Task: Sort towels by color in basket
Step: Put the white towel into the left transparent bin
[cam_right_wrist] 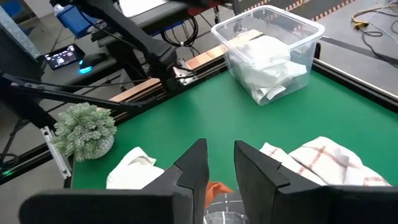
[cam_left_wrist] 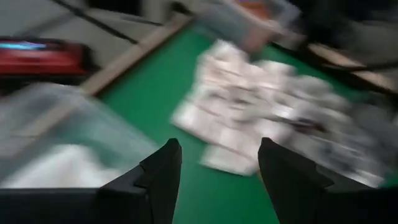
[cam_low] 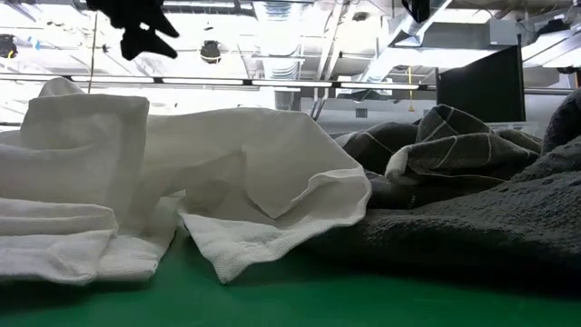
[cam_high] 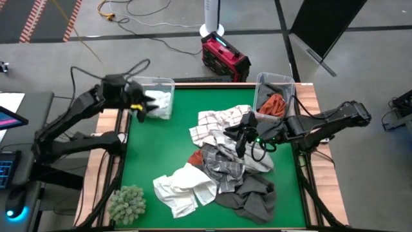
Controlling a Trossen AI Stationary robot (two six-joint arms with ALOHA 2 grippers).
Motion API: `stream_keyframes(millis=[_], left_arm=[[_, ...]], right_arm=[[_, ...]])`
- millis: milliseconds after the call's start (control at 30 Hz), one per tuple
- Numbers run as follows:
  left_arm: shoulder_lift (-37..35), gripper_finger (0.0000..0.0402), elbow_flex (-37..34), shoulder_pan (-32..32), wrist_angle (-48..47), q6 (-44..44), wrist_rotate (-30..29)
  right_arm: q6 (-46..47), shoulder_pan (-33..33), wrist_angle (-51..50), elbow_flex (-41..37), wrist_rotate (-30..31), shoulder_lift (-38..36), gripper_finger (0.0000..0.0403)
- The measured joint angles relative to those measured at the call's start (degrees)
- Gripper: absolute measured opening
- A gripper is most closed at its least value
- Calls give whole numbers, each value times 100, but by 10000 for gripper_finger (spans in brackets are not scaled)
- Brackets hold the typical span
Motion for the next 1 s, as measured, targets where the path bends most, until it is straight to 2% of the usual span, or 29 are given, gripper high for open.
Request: stream_keyframes(millis=[133, 233, 400, 467, 633, 867, 1000], left_arm=[[119, 204, -2, -1290, -188, -743, -30], [433, 204, -2, -2348, -176, -1289, -317], [1203, 204, -4, -3898, 66, -1611, -899], [1585, 204, -4, -4371, 275, -1617, -939], [2543, 204, -4, -5202, 948, -1793, -796], [3630, 204, -4, -5992, 1839, -1950, -738], [3971, 204, -4, -6330, 2018, -1782, -1073]], right_arm=[[2, -74, 0, 0, 0, 0, 107], [3, -117, 2, 0, 0, 0, 107], [4, -139, 2, 0, 0, 0, 107], [5, -139, 5, 0, 0, 0, 107], [25, -89, 22, 0, 0, 0, 107], [21, 28, 195, 0, 0, 0, 107], [7, 71, 195, 0, -2, 0, 107]])
